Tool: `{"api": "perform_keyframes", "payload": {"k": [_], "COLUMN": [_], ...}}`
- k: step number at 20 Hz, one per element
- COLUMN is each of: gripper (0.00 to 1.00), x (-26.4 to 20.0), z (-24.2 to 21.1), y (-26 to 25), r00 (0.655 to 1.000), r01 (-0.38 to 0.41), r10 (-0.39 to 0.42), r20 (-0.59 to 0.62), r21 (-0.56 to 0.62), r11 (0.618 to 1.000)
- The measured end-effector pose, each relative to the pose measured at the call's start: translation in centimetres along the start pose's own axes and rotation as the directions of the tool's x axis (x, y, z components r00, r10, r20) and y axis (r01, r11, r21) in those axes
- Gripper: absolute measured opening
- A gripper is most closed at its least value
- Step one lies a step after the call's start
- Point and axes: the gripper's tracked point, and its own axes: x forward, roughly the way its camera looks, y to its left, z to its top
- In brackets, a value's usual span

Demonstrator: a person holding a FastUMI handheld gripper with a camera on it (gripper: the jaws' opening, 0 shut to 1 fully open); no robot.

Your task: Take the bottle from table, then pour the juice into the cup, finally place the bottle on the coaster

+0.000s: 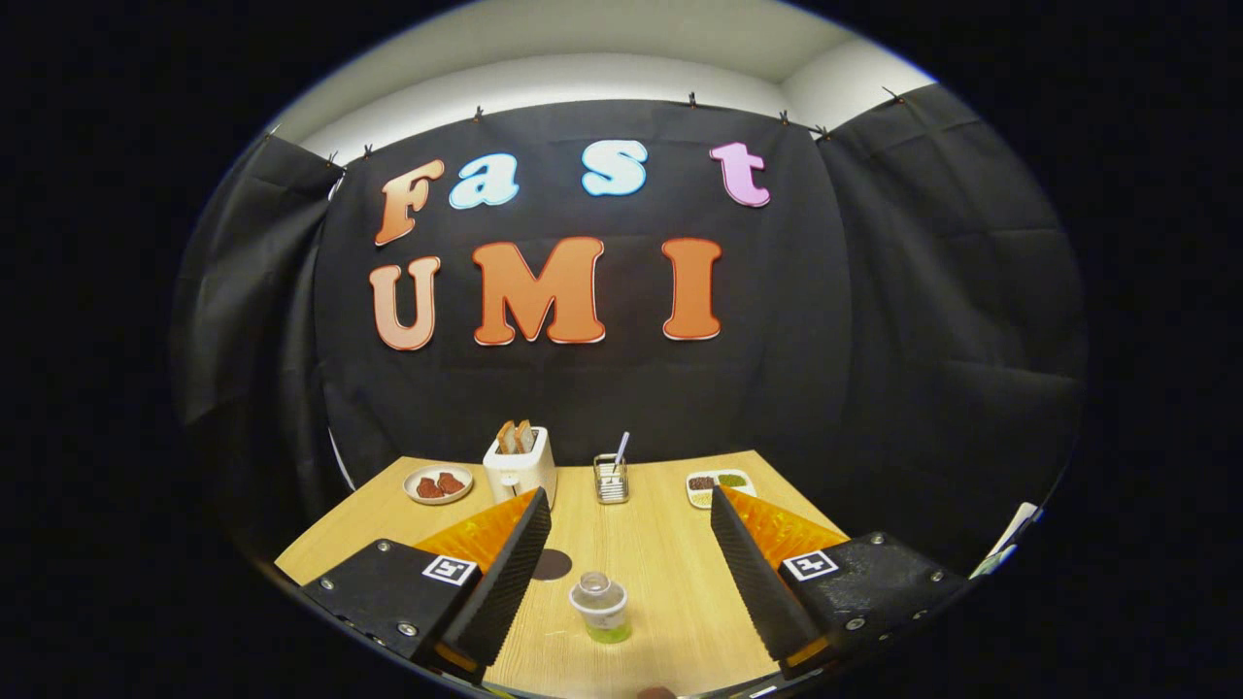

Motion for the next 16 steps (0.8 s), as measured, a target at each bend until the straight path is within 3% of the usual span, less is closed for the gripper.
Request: {"api": "perform_keyframes", "payload": {"k": [4,10,16], "gripper": [0.99,0.99,0.99], "x": [1.6,3.6,5.3], "z": [-6.1,-13.8,-18.5], "y": [1.5,1.5,0.9], "r00": [0.995,0.973,0.956], "r01": [-0.036,-0.017,0.002], "r10": [0.038,0.016,-0.011], "r20": [-0.093,-0.232,-0.292], "r21": [0.028,-0.002,-0.032], "r11": [0.999,1.000,0.999]}}
